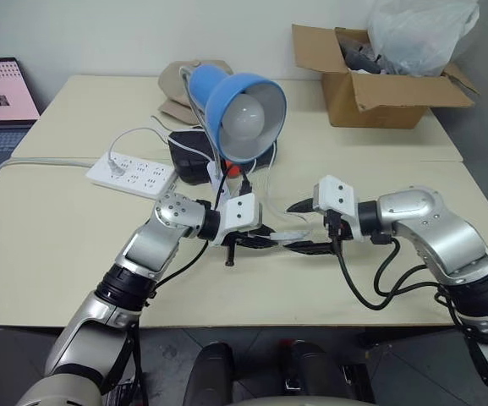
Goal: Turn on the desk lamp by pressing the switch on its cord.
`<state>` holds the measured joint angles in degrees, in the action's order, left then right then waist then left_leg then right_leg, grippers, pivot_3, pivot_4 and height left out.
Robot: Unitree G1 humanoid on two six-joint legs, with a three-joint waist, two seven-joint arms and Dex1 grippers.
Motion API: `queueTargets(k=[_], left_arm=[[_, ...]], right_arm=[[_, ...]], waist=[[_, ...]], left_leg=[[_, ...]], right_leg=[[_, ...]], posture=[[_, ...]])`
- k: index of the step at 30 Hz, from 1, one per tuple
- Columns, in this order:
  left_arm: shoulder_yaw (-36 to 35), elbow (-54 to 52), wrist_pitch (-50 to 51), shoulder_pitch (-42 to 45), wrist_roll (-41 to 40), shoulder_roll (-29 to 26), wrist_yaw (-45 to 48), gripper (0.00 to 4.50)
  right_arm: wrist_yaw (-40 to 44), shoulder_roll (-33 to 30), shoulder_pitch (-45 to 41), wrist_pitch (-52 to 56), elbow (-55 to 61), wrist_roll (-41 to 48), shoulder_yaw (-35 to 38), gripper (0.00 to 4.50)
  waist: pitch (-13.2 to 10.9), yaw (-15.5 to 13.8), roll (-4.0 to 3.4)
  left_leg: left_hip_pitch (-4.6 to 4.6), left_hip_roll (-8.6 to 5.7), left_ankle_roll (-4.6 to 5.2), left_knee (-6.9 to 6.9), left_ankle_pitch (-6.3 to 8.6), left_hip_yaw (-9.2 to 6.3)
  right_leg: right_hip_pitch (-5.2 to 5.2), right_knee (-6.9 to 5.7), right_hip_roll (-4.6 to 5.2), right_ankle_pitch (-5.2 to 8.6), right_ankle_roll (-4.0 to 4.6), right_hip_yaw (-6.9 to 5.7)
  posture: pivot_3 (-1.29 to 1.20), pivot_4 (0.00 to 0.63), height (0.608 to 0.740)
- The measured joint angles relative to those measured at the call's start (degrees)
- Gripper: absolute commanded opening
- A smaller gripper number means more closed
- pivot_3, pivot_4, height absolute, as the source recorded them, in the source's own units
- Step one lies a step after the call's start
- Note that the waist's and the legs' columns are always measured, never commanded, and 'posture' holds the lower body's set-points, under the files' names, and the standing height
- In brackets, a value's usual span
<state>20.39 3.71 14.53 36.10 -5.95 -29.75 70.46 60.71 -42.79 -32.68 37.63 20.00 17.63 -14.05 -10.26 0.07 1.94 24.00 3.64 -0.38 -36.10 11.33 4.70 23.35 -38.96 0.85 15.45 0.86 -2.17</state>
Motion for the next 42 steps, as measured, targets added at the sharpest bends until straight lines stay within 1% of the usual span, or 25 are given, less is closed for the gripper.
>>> queueTargets(k=[4,8,17,22,34,35,36,37,38,42], left_arm=[[0.1,1.9,-1.5,0.8,0.7,0.6,0.2,0.39],[0.3,3.1,-2.7,1.6,0.7,1.2,0.4,0.39],[0.3,3.6,-3.7,1.8,0.7,1.2,0.4,0.39],[0.3,3.4,-3.6,1.7,0.7,1.2,0.2,0.39],[0.3,3.4,-3.6,1.7,0.7,1.2,0.2,0.39],[0.3,3.4,-3.6,1.7,0.7,1.2,0.2,0.39],[0.3,3.4,-3.6,1.7,0.7,1.2,0.2,0.39],[0.3,3.4,-3.6,1.7,0.7,1.2,0.2,0.39],[0.3,3.3,-3.6,1.7,0.7,1.2,0.2,0.39],[0.3,3.0,-3.6,1.6,0.7,1.2,0.2,0.39]], right_arm=[[-2.3,-1.1,2.1,2.5,3.5,1.5,3.6,4.5],[-4.1,-0.9,2.9,5.1,5.8,1.7,3.5,4.5],[-6.0,0.8,4.5,6.6,5.3,0.6,-1.6,4.5],[-6.2,1.7,3.5,5.2,2.0,-1.5,-3.9,4.5],[-6.0,2.5,2.4,4.4,-0.2,-2.4,-4.2,4.5],[-6.0,2.5,2.4,4.4,-0.2,-2.4,-4.2,4.13],[-6.0,2.6,2.4,4.4,-0.2,-2.4,-4.2,4.0],[-6.0,2.6,2.4,4.3,-0.2,-2.4,-4.2,3.67],[-6.0,2.7,2.4,4.3,-0.2,-2.5,-4.2,3.48],[-6.0,2.7,2.4,3.7,-1.0,-3.1,-4.2,2.45]], waist=[[0.0,0.0,0.0],[0.0,0.1,0.0],[0.0,0.1,0.0],[0.0,0.1,0.0],[0.0,0.1,0.0],[0.0,0.1,0.0],[0.0,0.1,0.0],[0.0,0.1,0.0],[0.0,0.1,0.0],[0.0,0.1,0.0]], left_leg=[[0.0,-0.01,0.0,-0.01,0.0,0.01],[-0.03,0.02,0.0,0.0,0.0,-0.01],[0.0,-0.02,0.0,-0.01,0.0,0.01],[-0.02,0.0,0.0,-0.01,0.0,-0.01],[-0.01,0.0,0.0,-0.01,0.0,0.01],[-0.01,0.0,0.0,-0.01,0.0,0.0],[-0.01,0.0,0.0,-0.01,0.0,0.01],[-0.01,0.0,0.0,-0.01,0.0,0.01],[-0.01,0.0,0.0,-0.01,0.0,0.01],[-0.01,0.0,0.0,-0.01,0.0,0.01]], right_leg=[[0.0,-0.01,0.02,0.0,0.0,0.02],[0.0,-0.04,-0.01,0.0,0.0,0.01],[0.0,-0.01,0.01,0.0,0.0,0.02],[0.0,-0.03,-0.02,0.0,0.0,0.01],[0.0,-0.02,-0.01,0.0,0.0,0.01],[0.0,-0.02,-0.01,0.0,0.0,0.01],[0.0,-0.02,-0.01,0.0,0.0,0.01],[0.0,-0.02,-0.01,0.0,0.0,0.01],[0.0,-0.02,-0.01,0.0,0.0,0.01],[0.0,-0.02,-0.01,0.0,0.0,0.02]], posture=[[0.0,0.15,0.74],[0.0,0.15,0.74],[0.0,0.15,0.74],[0.0,0.15,0.74],[0.0,0.15,0.74],[0.0,0.15,0.74],[0.0,0.15,0.74],[0.0,0.15,0.74],[0.0,0.15,0.74],[0.0,0.15,0.74]])
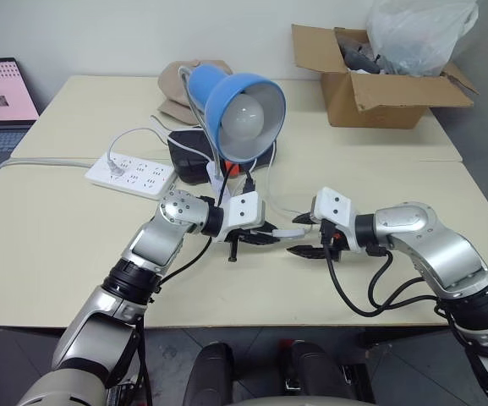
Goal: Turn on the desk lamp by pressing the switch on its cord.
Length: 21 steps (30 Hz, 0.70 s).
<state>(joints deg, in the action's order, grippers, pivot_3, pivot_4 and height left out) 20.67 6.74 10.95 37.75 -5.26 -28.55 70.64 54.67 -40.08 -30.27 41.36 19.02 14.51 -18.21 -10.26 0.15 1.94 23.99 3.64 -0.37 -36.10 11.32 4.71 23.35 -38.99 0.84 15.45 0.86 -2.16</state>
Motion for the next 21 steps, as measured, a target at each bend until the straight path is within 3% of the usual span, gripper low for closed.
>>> queueTargets(k=[7,9,20,21], left_arm=[[0.0,-0.4,0.3,0.0,0.1,-0.2,0.1,0.39],[0.0,-0.4,0.2,0.0,0.3,-0.2,0.3,0.39],[0.0,-0.4,0.2,0.0,0.7,-0.3,0.3,0.39],[0.0,-0.4,0.1,0.0,0.7,-0.3,0.3,0.39]], right_arm=[[1.3,-1.2,-0.1,-5.4,-1.4,-3.3,-2.0,0.8],[2.1,-1.6,-0.2,-7.5,-2.2,-4.6,-2.9,0.61],[3.2,-1.2,-0.7,-8.7,-3.6,-4.7,-3.1,0.53],[3.2,-1.1,-0.7,-8.6,-3.6,-4.7,-3.1,0.88]], waist=[[0.0,0.0,0.0],[0.0,0.0,0.0],[0.0,0.0,0.0],[0.0,0.0,0.0]], left_leg=[[0.0,-0.01,0.0,0.0,0.0,-0.01],[0.0,-0.01,0.0,0.0,0.0,0.01],[0.0,0.0,0.0,0.0,0.0,0.01],[0.0,0.0,0.0,0.0,0.0,0.01]], right_leg=[[0.0,0.01,-0.01,0.0,0.0,-0.01],[0.0,0.01,-0.01,0.0,0.0,0.01],[0.0,0.01,0.0,0.0,0.0,0.0],[0.0,0.0,0.0,0.0,0.0,0.0]], posture=[[0.0,0.15,0.74],[0.0,0.15,0.74],[0.0,0.15,0.74],[0.0,0.15,0.74]])
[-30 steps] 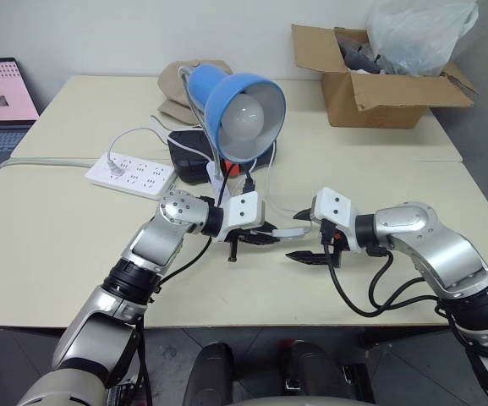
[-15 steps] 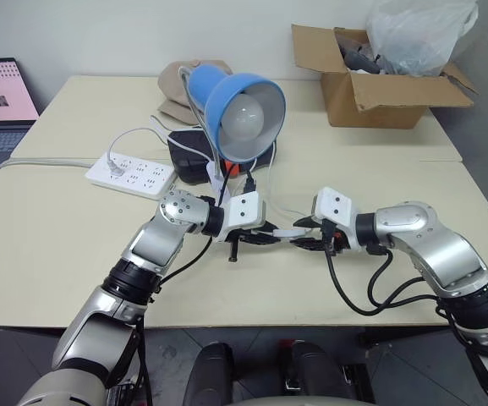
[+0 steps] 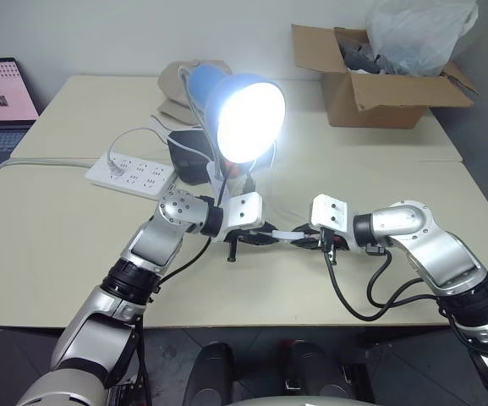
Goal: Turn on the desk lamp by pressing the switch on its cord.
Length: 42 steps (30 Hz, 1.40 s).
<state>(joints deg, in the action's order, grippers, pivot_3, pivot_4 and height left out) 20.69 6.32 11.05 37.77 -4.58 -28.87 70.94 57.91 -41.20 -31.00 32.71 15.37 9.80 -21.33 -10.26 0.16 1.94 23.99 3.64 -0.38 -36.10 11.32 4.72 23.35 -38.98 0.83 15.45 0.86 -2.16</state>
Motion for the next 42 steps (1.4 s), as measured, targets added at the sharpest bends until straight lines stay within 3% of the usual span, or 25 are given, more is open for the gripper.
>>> queueTargets(k=[11,16,23,33,34,42], left_arm=[[0.0,0.0,-1.6,0.0,0.5,0.0,-0.2,0.39],[0.2,1.3,-2.8,0.1,1.4,0.5,-0.6,0.39],[1.1,5.8,-5.8,0.6,4.3,2.7,-3.1,0.39],[2.1,19.2,-10.6,4.6,9.9,9.5,-12.0,0.39],[2.1,21.0,-11.0,5.2,10.3,10.1,-13.0,1.09],[1.5,21.5,-11.5,5.3,8.9,9.5,-9.2,2.88]], right_arm=[[1.3,0.6,-0.2,1.7,0.4,3.1,4.0,3.33],[2.2,-2.5,0.3,4.0,5.4,6.1,7.5,4.49],[0.5,-9.7,9.1,10.4,14.5,9.9,17.6,4.5],[-8.4,-9.6,23.0,18.4,26.5,13.0,28.2,4.5],[-9.6,-9.4,24.0,18.9,27.3,13.0,28.7,4.5],[-13.3,-8.7,25.4,19.2,27.9,13.6,28.5,4.5]], waist=[[0.0,0.0,0.0],[0.0,-0.1,0.0],[0.0,-0.3,0.0],[0.0,-0.1,0.02],[0.0,0.0,0.02],[0.0,0.0,0.02]], left_leg=[[0.0,0.0,0.0,0.0,0.0,0.0],[0.01,0.0,0.0,0.0,0.0,0.0],[0.02,-0.03,0.0,0.0,0.0,-0.01],[0.0,-0.06,0.0,-0.03,0.0,-0.06],[0.0,-0.06,0.0,-0.02,0.0,-0.06],[0.01,-0.05,0.0,-0.01,0.0,-0.06]], right_leg=[[0.0,0.0,0.0,0.0,0.0,0.0],[0.0,0.0,0.01,0.0,0.0,0.0],[-0.01,0.02,0.06,0.0,0.0,0.0],[-0.03,0.02,0.06,-0.04,-0.07,0.0],[-0.03,0.02,0.06,-0.04,-0.07,-0.01],[-0.02,0.03,0.03,-0.03,-0.07,0.0]], posture=[[0.0,0.15,0.74],[0.0,0.15,0.74],[0.0,0.15,0.74],[0.0,0.15,0.74],[0.0,0.15,0.74],[0.0,0.15,0.74]])
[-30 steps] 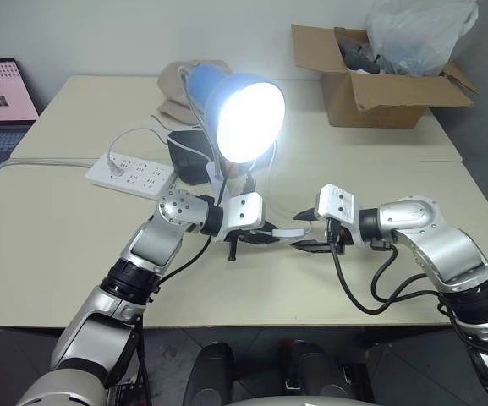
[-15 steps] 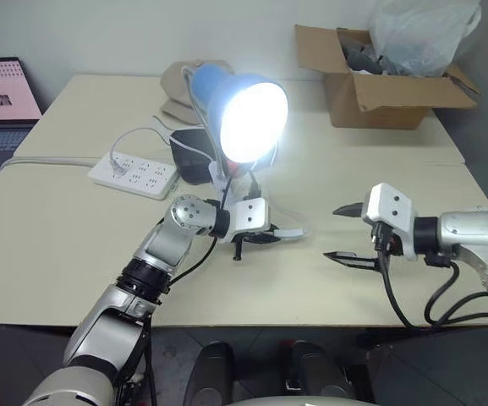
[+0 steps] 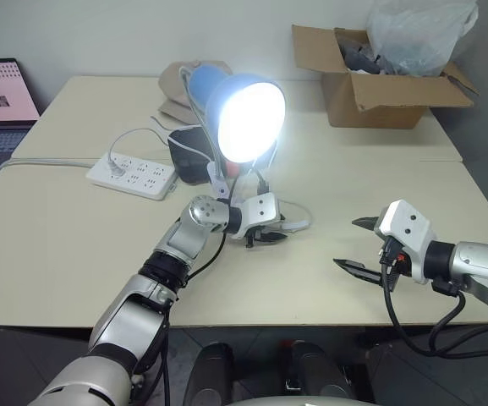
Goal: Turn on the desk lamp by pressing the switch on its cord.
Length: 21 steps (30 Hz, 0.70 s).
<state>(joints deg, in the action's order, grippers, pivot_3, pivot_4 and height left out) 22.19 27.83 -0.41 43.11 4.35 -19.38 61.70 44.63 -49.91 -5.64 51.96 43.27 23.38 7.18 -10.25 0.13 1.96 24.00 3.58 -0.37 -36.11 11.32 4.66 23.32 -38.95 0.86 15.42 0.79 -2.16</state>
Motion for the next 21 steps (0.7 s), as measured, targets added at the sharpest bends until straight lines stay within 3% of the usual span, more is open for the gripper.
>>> queueTargets(k=[5,9,15,21], left_arm=[[-3.0,-7.1,0.1,-1.4,-2.6,-5.2,2.8,3.92],[-6.6,-15.2,2.1,-5.7,-6.2,-10.2,4.2,3.92],[-16.0,-32.3,15.4,-17.7,-16.9,-18.6,5.1,3.92],[-27.0,-43.9,25.6,-29.6,-22.4,-24.5,0.0,3.92]], right_arm=[[-0.2,-0.1,-0.3,-0.6,-1.5,0.0,-1.2,4.5],[-0.2,-0.1,-1.1,-2.1,-3.9,-0.2,-2.5,4.5],[-0.6,0.1,-2.7,-9.4,-11.7,-3.5,-3.7,4.5],[4.1,0.1,0.0,-24.4,-18.3,-4.4,0.2,4.5]], waist=[[0.0,0.1,0.0],[0.0,0.2,0.0],[0.0,0.3,0.0],[0.0,-0.2,0.01]], left_leg=[[-0.02,0.04,0.0,0.02,0.0,-0.02],[-0.02,0.04,0.0,0.02,0.0,0.02],[-0.05,0.06,0.0,0.03,0.0,0.02],[-0.09,0.05,-0.01,0.02,0.0,0.0]], right_leg=[[-0.01,0.0,-0.02,0.0,0.01,-0.01],[0.0,0.0,0.0,0.01,0.01,0.02],[0.0,-0.01,0.02,0.01,0.01,0.01],[-0.05,0.0,0.06,0.02,0.02,-0.03]], posture=[[0.0,0.15,0.74],[0.0,0.15,0.74],[0.0,0.15,0.74],[0.0,0.15,0.74]])
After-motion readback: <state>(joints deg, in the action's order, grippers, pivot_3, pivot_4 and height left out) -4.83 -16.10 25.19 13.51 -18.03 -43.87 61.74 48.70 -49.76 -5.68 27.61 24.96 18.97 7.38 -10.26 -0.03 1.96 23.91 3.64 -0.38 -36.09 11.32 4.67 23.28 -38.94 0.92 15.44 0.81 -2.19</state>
